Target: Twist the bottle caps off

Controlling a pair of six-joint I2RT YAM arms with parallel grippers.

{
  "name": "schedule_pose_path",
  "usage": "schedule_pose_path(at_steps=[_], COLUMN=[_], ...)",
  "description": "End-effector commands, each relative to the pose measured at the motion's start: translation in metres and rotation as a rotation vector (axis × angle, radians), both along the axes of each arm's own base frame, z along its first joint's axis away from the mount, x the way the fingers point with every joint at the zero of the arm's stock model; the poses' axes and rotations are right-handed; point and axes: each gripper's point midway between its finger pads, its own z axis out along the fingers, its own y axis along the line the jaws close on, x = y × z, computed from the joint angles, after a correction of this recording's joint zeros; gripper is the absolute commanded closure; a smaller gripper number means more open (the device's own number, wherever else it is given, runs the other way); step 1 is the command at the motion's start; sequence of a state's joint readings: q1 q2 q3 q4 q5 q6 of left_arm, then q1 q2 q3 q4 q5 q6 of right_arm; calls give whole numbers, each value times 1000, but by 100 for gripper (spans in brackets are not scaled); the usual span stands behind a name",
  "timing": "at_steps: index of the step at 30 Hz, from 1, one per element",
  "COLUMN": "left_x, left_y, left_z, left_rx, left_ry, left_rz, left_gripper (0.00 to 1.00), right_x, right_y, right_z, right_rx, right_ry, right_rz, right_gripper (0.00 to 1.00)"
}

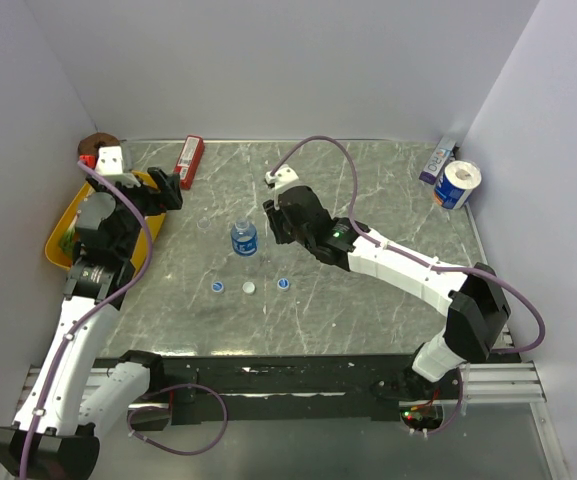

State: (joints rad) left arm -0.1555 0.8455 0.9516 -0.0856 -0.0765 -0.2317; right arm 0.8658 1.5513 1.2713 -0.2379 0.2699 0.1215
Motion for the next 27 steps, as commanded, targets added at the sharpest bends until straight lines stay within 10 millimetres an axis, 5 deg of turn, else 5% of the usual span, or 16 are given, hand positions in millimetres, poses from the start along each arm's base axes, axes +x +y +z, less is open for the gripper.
schedule_pose_path(at_steps=[1, 4, 11, 27], left_x=[-3, -3, -4, -2], left_y=[1, 2, 1, 0], left_z=[13, 13, 13, 11], left_rx=[-23, -23, -23, -22], left_ry=[-50, -50, -51, -45], left_rz=[3, 5, 5, -1], left_gripper=[4, 4, 4, 4], right_x=[4, 4, 3, 3], right_y=[-3, -4, -6, -11], right_z=[-2, -2, -1, 2], right_rx=[15, 19, 19, 8], right_ry=[-5, -4, -8, -26], right_rz=[-32, -34, -39, -43], right_gripper=[100, 93, 61, 39])
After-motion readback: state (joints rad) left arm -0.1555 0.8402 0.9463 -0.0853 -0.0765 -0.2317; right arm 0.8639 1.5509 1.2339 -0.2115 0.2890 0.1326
